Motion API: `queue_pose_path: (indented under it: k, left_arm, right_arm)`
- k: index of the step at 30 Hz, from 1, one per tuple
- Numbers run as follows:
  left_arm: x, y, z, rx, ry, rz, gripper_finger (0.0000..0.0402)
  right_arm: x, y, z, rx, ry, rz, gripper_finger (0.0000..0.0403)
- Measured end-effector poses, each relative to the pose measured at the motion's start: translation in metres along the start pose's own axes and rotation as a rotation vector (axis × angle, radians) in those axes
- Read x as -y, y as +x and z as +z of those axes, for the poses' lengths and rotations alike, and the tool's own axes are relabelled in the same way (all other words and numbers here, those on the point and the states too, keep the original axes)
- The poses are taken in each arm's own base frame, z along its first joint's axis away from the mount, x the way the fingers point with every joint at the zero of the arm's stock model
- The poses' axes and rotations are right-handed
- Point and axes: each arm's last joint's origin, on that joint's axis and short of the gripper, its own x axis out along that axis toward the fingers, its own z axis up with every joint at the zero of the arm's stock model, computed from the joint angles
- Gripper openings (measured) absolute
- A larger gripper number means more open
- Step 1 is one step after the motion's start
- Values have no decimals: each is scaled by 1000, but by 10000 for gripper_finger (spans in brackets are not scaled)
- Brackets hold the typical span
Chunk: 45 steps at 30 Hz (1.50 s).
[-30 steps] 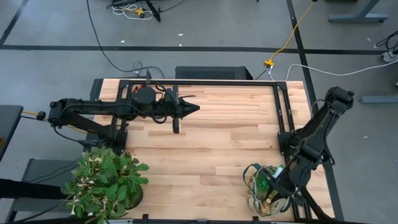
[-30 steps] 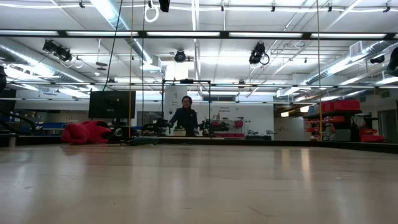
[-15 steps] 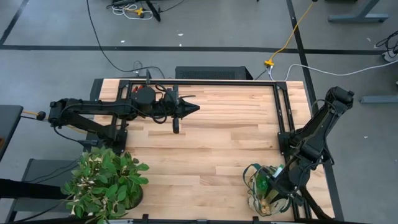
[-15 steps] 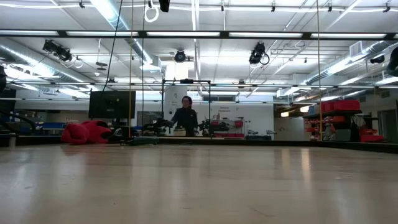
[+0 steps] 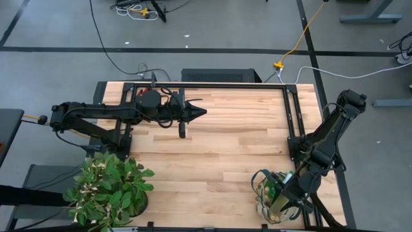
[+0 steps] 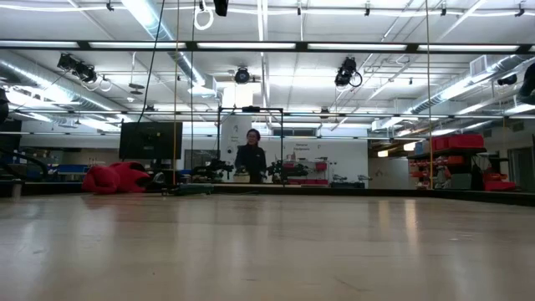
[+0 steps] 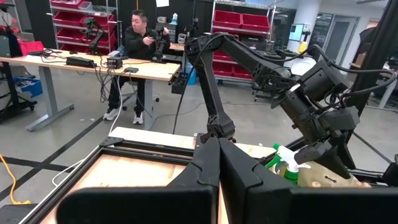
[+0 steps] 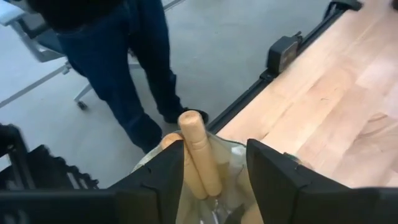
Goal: Pick & Place Garden tools in Gardening bag
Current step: Put the green shear scissors into the white gardening bag
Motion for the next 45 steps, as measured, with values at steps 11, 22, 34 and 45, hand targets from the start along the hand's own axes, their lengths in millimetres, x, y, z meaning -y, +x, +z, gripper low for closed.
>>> queue_pose_path:
  k: [11, 22, 34, 45]
  left_arm:
    - [0, 0, 0, 0, -1, 0, 5]
    - [0, 0, 0, 1, -1, 0, 5]
    - [0, 0, 0, 1, 0, 0, 4]
    - [0, 0, 0, 1, 0, 1, 4]
  right_arm:
    - [8, -10, 5, 64, 18, -110, 137]
    - [21, -37, 14, 194, 50, -267, 111]
    - [31, -53, 17, 269, 87, -379, 109]
    - [42, -83, 42, 323, 32, -471, 109]
